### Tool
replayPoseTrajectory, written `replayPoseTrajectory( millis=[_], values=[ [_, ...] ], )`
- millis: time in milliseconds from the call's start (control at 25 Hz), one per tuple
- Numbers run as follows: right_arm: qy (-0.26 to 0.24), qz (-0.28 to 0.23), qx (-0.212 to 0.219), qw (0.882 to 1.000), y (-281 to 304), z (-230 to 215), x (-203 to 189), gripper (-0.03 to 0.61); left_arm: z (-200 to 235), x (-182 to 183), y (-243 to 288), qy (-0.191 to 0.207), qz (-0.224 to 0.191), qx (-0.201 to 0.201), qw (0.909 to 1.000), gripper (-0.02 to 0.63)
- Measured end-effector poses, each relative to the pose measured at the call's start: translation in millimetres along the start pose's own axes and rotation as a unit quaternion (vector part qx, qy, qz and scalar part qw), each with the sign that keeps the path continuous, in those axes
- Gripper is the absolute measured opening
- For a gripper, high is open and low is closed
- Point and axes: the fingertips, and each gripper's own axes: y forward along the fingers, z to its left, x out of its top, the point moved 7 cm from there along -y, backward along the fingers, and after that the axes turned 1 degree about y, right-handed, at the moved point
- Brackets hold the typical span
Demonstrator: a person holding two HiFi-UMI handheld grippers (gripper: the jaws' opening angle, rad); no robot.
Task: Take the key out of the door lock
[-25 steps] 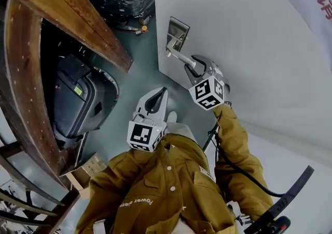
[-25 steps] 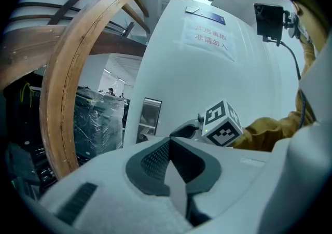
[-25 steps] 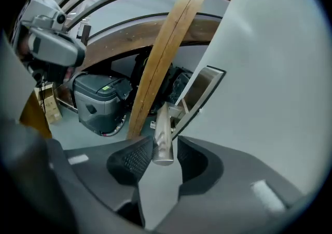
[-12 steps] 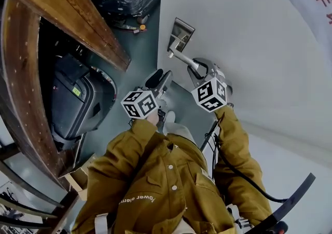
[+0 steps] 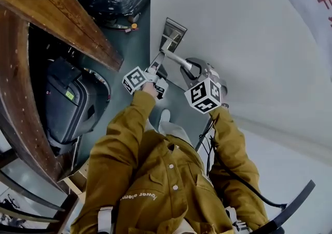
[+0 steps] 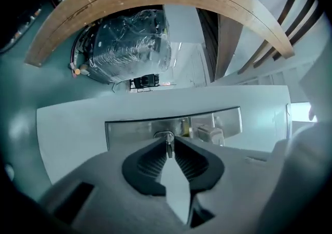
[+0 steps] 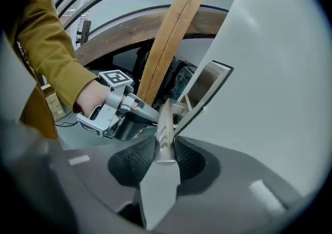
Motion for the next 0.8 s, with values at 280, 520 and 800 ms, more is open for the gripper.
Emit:
replayPoseTrajectory(
  millis=[280,520,800],
  values=[
    [0.0,0.007,-0.001,1.0,0.4,-1.3,-1.4,0.124,-1.1,-2.5,5.9,-0.023,0.002,-0.029,0.9993,0.023],
    [0.003,0.013,-0.012,1.0,-0.2,1.0,-1.2,0.126,-9.5,-8.5,-24.5,-0.023,0.011,-0.012,0.9996,0.021],
    [0.005,0.004,-0.014,1.0,0.6,1.0,-1.3,0.126,-75.6,-8.7,-117.1,0.205,0.071,0.049,0.9749,0.021]
  ],
)
